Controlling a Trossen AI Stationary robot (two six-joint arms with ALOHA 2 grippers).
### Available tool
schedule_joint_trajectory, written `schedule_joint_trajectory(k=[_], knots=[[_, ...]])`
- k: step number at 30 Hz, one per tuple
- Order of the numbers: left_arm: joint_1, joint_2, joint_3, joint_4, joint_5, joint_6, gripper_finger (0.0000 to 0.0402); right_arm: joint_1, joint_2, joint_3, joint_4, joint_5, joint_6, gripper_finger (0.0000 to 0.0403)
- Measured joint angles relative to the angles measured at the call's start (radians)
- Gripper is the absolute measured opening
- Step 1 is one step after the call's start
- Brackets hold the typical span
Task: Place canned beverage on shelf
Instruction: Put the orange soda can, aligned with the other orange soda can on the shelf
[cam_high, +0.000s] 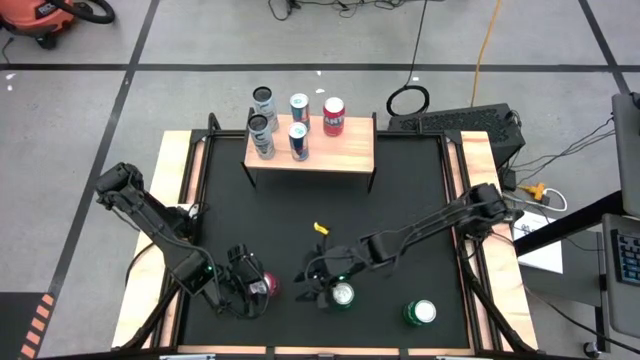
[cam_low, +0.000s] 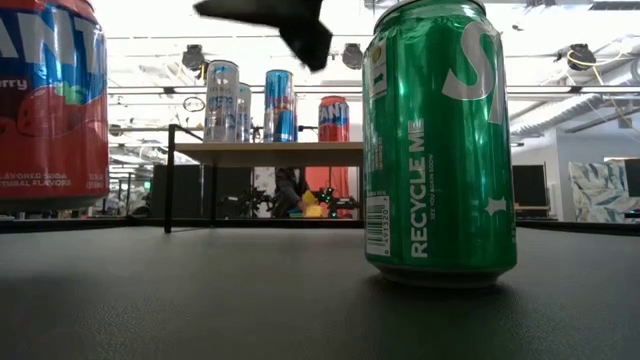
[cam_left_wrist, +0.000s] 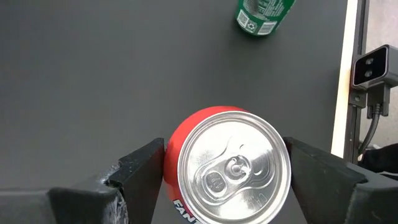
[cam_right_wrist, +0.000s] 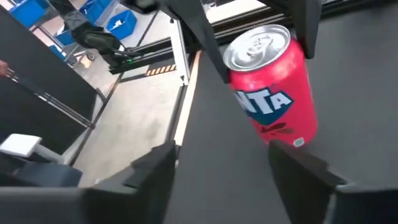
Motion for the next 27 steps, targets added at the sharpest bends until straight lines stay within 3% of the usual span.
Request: schedule_joint_trajectory(k=[6,10,27], knots=[[0.0,0.0,0.0,0.0,0.002,0.001,0.0298,-0.021,0.075,0.0,0.086,0.051,-0.013,0.0313],[0.0,0.0,0.0,0.003,0.002,0.001,0.0298,-0.04,0.1,0.0,0.121,0.051,-0.013,0.0342],[0.001,0.0,0.0,0.06,0.005,0.051,0.0298,-0.077,0.168,0.001,0.234,-0.056,-0.14,0.0352]])
